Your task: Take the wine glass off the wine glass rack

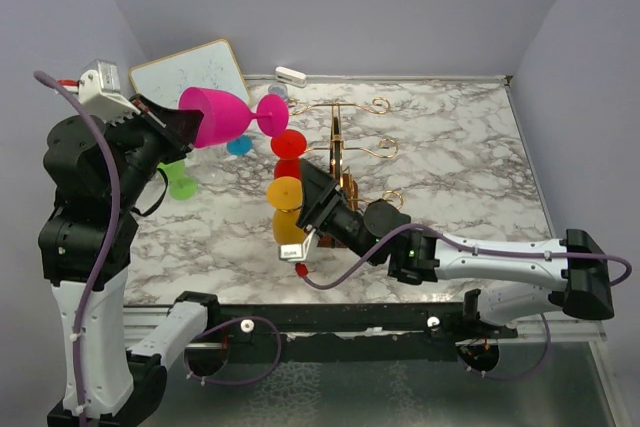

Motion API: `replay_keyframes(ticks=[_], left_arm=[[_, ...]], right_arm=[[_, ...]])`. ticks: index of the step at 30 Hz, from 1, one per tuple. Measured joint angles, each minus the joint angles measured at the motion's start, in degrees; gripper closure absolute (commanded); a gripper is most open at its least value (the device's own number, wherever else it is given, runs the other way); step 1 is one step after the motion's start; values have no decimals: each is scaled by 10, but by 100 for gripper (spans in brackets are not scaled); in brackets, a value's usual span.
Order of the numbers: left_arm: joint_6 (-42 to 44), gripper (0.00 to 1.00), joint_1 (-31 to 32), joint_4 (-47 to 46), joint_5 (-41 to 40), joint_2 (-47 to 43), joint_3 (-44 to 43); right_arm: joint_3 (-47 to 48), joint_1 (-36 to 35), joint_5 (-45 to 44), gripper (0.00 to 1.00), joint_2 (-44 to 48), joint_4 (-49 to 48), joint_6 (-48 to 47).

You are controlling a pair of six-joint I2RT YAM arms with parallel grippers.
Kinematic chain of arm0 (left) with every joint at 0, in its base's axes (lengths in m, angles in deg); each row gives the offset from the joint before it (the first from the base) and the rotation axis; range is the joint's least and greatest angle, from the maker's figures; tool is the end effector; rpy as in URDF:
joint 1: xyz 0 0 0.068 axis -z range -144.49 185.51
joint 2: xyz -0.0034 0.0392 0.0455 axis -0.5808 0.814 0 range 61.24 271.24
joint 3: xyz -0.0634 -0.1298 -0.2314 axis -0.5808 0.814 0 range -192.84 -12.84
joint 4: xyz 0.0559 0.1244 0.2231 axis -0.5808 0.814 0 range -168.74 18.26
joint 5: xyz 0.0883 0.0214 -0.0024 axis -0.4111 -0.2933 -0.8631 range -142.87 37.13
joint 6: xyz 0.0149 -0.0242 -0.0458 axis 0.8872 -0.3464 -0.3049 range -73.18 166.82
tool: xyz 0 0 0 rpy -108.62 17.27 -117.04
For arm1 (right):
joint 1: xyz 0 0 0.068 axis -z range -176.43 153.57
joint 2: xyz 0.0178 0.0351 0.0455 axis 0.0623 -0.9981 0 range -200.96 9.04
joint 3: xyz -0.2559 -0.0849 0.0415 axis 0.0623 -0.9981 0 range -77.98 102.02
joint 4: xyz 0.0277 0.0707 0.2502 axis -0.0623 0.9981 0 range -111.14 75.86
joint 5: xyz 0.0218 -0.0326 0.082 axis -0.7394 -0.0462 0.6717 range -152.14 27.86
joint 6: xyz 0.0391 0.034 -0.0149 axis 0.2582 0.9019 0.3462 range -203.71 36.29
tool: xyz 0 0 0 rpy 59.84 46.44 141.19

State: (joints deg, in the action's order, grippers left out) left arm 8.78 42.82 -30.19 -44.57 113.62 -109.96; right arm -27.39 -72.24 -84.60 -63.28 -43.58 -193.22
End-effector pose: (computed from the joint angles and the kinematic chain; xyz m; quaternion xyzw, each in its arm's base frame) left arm 0.0981 -0.0178 0.5305 -0.1453 0.7153 -0.3115 0.6084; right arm 0.0858 0.2842 0.3313 -0.6950 0.1064 -0.3333 0.6282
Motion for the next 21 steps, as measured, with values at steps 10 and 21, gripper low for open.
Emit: replay_keyframes(ticks=[10, 21], left_arm=[[103, 100, 3, 44, -148, 107, 12], [166, 100, 3, 46, -221, 151, 93]], right_arm=[[310, 31, -95, 53, -120, 45, 295], [710, 179, -179, 56, -285, 322, 685]])
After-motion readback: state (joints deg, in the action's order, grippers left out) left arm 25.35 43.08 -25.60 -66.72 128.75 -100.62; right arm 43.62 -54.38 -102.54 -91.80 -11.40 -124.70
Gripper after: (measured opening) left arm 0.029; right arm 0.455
